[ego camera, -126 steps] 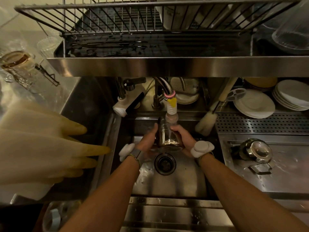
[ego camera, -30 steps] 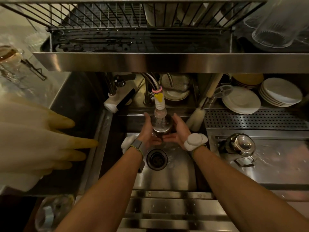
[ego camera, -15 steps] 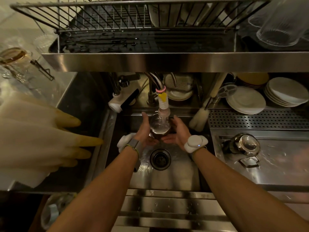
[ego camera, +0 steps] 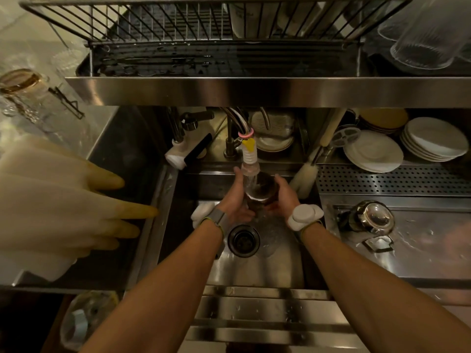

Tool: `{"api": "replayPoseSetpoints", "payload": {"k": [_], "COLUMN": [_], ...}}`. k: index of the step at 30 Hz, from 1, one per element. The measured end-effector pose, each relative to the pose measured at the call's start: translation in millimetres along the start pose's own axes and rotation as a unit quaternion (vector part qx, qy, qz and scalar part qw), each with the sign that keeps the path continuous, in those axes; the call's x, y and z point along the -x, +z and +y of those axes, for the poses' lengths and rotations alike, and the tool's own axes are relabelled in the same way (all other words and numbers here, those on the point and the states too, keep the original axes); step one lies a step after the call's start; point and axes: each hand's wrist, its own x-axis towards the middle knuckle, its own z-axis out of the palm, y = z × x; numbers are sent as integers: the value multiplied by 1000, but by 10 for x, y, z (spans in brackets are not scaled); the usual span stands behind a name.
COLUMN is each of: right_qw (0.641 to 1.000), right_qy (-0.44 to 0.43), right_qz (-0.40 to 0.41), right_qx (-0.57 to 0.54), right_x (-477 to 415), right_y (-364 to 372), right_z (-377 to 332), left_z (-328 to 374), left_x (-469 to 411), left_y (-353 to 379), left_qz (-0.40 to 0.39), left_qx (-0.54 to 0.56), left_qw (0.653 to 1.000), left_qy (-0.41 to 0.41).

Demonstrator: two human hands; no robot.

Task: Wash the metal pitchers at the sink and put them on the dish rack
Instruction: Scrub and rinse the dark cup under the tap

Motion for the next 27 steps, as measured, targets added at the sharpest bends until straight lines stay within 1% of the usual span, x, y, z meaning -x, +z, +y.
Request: {"api": "replayPoseSetpoints", "payload": {"k": [1, 3, 6, 8, 10, 12, 13, 15, 17, 20, 22, 24, 25, 27], "right_qw": [1000, 999, 999, 998, 999, 999, 999, 997, 995, 994, 996, 997, 996, 995], "right_qy": [-10, -17, 1, 9, 10, -2, -8, -4, 25, 47, 40, 41, 45, 41], "right_qz": [13, 0, -46, -55, -28, -7, -10, -36, -54, -67, -63, -71, -75, -81], "right_qx": [-17, -44, 12, 31, 30, 37, 46, 70, 84, 77, 40, 13, 12, 30], "right_x": [-25, -18, 112, 143, 111, 85, 79, 98, 138, 108, 81, 63, 61, 111], "right_y": [4, 85, 202, 175, 125, 110, 119, 188, 253, 264, 255, 231, 218, 197], "right_z": [-14, -22, -18, -11, -22, -49, -48, -23, 33, 149, 196, 213, 213, 194], "left_z": [34, 75, 46, -14, -14, 37, 54, 52, -24, -122, -157, -129, -119, -104], "left_x": [12, -12, -85, -83, -19, 45, 68, 43, 15, -6, -67, -63, -76, -20], "left_y": [27, -33, -231, -241, -155, -79, -71, -176, -287, -299, -297, -297, -309, -276], "left_qz": [9, 50, 100, 98, 67, 48, 45, 64, 97, 151, 172, 155, 126, 75], "left_qx": [-13, -25, 24, 38, 23, 38, 55, 94, 112, 75, 50, 81, 88, 64], "left_qw": [1000, 998, 995, 994, 997, 998, 997, 993, 988, 983, 981, 984, 988, 995], "left_qy": [5, 7, -4, -17, -17, -11, 0, 29, 46, 69, 78, 38, 9, -33]}}
